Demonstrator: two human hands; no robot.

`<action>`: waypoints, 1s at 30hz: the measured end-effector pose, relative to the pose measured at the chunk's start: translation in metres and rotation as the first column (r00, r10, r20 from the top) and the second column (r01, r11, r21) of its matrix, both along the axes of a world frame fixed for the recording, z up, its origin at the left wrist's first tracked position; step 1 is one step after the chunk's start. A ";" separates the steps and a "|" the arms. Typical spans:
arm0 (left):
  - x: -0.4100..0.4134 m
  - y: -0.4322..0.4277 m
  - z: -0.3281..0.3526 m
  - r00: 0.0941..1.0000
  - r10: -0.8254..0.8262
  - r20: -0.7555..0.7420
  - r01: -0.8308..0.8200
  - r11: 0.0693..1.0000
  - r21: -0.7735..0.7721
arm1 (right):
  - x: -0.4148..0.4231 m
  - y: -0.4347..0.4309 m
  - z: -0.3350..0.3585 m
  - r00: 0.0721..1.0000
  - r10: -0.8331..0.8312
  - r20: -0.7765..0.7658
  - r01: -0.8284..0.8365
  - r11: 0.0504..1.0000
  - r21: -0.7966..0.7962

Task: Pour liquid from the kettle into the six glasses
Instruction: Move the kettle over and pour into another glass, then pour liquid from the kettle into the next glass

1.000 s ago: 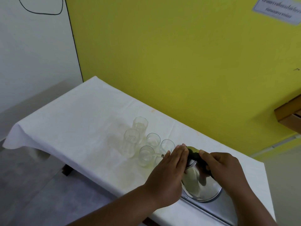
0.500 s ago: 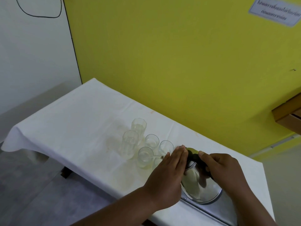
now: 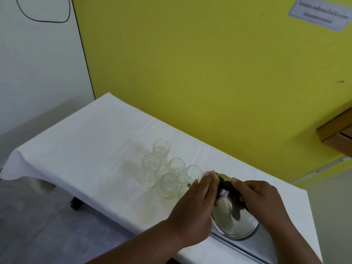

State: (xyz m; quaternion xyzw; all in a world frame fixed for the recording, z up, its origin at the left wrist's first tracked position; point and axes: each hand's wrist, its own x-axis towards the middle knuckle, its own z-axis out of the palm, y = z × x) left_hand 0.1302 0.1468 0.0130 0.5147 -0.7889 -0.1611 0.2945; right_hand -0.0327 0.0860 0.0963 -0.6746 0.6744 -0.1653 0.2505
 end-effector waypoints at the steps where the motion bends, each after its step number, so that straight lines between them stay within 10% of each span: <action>1: 0.000 0.000 0.000 1.000 0.000 0.000 0.000 1.000 0.002 | 0.000 0.000 0.000 1.000 -0.001 0.004 0.001 1.000 0.001; 17: -0.009 -0.013 0.013 0.997 0.020 0.080 -0.007 0.988 -0.157 | -0.012 0.005 -0.031 0.797 -0.157 0.583 0.127 0.988 0.094; 30: 0.002 -0.056 0.007 0.998 0.064 -0.028 -0.066 0.995 -0.071 | 0.003 -0.045 -0.018 0.941 -0.157 0.300 0.158 0.987 0.021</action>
